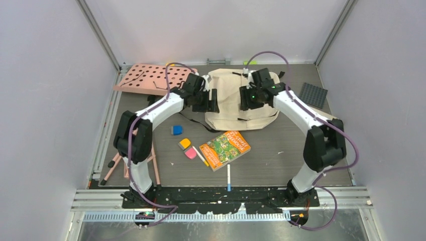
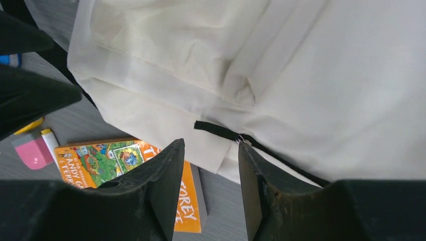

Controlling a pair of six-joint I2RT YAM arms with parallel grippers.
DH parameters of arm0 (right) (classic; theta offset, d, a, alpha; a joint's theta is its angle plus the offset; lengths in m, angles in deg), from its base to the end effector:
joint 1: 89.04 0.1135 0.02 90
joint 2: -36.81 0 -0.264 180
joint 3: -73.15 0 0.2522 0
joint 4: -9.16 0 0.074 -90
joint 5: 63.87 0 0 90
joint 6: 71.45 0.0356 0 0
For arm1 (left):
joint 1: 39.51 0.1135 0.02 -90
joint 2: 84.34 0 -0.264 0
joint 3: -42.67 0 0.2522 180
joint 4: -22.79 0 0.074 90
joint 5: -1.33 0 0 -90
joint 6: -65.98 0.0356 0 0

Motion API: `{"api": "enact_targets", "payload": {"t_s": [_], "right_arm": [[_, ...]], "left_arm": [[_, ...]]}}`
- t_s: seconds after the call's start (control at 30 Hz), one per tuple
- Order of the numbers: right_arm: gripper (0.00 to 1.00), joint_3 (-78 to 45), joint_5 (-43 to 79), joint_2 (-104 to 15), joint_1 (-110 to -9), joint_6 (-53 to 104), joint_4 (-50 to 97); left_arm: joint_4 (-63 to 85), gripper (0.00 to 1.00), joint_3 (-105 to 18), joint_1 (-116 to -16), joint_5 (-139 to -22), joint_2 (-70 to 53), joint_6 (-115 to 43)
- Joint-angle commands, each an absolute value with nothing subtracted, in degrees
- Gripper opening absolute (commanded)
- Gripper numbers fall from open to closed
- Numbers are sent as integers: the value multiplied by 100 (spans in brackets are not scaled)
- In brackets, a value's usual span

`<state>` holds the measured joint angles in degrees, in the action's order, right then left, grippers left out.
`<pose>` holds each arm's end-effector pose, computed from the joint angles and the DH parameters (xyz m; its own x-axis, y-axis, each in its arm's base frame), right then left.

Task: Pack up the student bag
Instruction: Unzip at the center of the board.

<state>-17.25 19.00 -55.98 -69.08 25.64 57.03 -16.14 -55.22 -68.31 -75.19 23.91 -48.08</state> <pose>0.3319 0.1252 0.2826 -0.7683 -0.1487 -0.6226 -0.3209 0.9310 0.1736 0.3655 -0.2104 0.2365 -0.8519 0.0159 -0.5235 0.2786 0.8601 -0.4273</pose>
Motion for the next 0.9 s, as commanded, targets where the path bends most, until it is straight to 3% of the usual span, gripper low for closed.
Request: {"api": "enact_targets", "payload": {"t_s": [0.0, 0.43, 0.63, 0.87], "right_arm": [[50, -2343, 1978, -6359, -6569, 1996, 5710], [50, -2787, 3145, -7469, -5916, 1436, 6002], [48, -2613, 3566, -7576, -5765, 1383, 5997], [40, -2482, 3731, -7602, -5708, 1341, 5990]], "left_arm": [[-1405, 74, -4962, -6843, -7282, 1811, -5519], [-927, 76, -4575, -6689, -6694, 2344, -6606], [-1046, 67, -4866, -6685, -6706, 2761, -6612], [-1053, 45, -4951, -6685, -6758, 2986, -6606]]}}
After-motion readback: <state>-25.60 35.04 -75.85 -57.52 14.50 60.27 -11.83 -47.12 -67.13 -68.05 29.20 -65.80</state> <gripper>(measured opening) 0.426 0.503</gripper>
